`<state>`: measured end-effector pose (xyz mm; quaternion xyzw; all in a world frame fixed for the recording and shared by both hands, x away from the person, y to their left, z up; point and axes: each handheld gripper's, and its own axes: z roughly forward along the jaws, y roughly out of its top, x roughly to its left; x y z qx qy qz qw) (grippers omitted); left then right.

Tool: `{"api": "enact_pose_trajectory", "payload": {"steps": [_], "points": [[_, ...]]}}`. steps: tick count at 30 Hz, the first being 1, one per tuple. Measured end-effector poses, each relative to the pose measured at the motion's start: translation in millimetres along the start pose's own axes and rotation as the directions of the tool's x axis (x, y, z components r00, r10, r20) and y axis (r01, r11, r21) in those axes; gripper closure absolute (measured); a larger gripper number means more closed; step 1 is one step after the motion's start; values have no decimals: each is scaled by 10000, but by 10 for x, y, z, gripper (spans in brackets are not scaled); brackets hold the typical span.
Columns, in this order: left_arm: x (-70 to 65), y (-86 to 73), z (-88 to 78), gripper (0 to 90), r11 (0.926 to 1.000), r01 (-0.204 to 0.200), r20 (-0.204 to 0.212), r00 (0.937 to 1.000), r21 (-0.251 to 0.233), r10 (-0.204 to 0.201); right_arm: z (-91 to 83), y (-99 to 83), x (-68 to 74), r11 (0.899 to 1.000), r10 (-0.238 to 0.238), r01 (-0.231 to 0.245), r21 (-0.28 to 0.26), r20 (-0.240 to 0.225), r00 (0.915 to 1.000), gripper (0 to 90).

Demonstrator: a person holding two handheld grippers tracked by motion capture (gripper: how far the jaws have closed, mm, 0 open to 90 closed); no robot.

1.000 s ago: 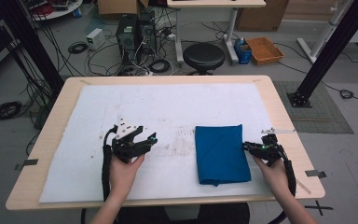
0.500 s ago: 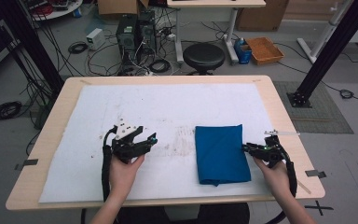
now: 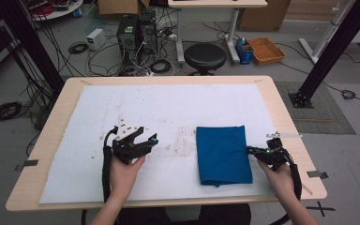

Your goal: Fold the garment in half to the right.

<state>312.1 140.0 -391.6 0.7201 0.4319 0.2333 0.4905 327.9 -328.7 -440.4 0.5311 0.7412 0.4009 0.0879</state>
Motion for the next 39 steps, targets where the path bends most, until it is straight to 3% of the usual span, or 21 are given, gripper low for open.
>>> {"api": "enact_pose_trajectory", "payload": {"steps": [3,6,10,15,19,23,27,39], "points": [[-3,0,-1,411,10000,5,-5,10000,-3,-6,7,-5,-3,10000,8,-8,77,31,10000,898],[1,7,-8,411,10000,-76,18,10000,4,76,8,8,1,10000,-81,81,3,167,9998,800],[23,40,-23,411,9999,-109,70,9999,-94,110,-63,97,8,9976,-247,257,-637,168,9996,659],[107,121,-58,383,9986,-303,15,9995,-425,304,-160,311,37,9833,-905,913,-1573,124,9958,469],[194,155,-93,372,9954,-762,-223,9969,-576,750,-196,493,39,9700,-1168,1196,-2117,257,9928,404],[284,161,-118,371,9933,-927,-120,9957,-685,921,-218,634,82,9562,-1511,1518,-2502,222,9883,390],[364,152,-150,372,9921,-1034,6,9946,-706,1037,-232,653,138,9422,-1965,2003,-2685,415,9796,390],[479,126,-199,371,9933,-935,-43,9956,-674,934,-242,621,69,9473,-1819,1846,-2619,345,9827,369]]}}
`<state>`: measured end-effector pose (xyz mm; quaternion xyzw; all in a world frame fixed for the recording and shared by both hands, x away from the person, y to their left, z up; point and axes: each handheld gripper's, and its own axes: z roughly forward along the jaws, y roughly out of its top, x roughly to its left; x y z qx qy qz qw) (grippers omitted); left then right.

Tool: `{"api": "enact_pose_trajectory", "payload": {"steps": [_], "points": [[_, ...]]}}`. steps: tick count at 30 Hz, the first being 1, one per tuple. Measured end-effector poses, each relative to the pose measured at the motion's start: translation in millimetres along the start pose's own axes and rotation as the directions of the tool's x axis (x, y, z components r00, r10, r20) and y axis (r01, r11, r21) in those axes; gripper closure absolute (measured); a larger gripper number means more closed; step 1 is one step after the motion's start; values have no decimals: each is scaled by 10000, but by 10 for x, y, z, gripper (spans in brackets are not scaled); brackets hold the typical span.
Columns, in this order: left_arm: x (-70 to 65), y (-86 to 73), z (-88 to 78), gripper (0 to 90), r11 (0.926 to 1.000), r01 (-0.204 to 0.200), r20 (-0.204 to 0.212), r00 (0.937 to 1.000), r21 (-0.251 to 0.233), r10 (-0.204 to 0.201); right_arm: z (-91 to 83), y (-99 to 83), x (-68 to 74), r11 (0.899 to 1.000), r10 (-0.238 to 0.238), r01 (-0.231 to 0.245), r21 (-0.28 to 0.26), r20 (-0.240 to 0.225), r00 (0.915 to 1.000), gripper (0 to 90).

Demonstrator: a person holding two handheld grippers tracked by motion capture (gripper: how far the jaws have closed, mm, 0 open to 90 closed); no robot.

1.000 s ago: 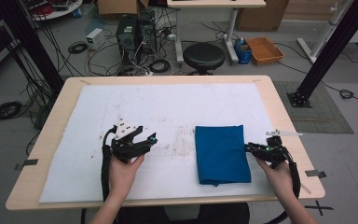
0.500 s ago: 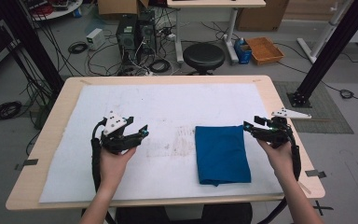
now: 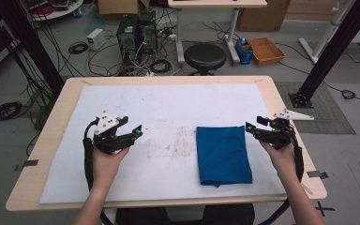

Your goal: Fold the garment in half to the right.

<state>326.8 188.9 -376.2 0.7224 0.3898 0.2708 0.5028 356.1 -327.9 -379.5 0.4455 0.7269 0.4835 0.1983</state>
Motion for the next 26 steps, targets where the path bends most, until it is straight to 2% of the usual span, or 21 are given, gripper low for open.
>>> {"api": "enact_pose_trajectory", "payload": {"steps": [21,26], "points": [[1,-1,-30,371,9999,-134,-39,9999,-32,134,-3,-47,-63,9998,173,-174,114,102,9998,357],[-5,-1,-25,371,9998,-183,-57,9998,-36,183,-10,-71,-119,9996,253,-255,96,224,9994,343]]}}
